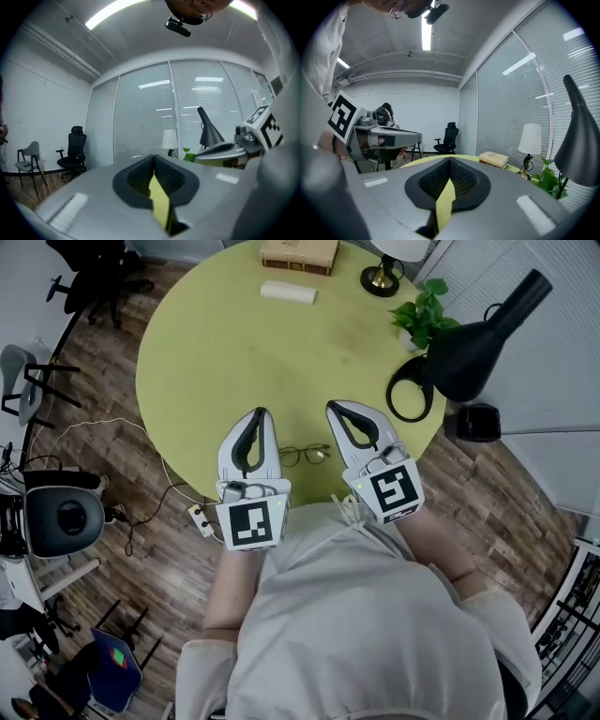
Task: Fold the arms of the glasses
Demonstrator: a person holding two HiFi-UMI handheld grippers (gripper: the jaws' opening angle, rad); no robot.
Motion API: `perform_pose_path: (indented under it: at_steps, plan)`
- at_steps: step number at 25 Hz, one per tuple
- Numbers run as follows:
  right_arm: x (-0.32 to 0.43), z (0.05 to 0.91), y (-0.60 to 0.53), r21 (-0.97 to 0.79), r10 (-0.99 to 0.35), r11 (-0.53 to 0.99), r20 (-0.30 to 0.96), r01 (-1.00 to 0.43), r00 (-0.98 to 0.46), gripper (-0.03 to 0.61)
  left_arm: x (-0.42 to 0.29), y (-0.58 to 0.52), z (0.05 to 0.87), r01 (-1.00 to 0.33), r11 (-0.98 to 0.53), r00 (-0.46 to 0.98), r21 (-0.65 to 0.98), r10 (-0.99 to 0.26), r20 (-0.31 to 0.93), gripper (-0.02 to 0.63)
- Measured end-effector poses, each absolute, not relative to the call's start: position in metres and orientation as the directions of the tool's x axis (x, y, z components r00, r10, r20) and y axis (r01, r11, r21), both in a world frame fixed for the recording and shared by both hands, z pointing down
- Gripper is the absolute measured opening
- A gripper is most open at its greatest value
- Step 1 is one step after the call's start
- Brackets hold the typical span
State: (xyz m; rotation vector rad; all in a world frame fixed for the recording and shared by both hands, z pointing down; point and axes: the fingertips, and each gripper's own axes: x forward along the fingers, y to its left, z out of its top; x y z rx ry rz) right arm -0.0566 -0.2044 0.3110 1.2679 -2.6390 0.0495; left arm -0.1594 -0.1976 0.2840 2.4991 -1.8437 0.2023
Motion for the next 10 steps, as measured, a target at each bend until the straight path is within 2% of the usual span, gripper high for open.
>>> perform_pose_path:
  at_steps: [10]
  plan:
    - [-0.06,0.325,-0.207,0.056,-0.773,0.611,0.256,-0.79,-0.58,-0.002,-0.155,-0.201,0.299,-0.944,-0.327,0.318,-0.039,-0.935,0.16,0.006]
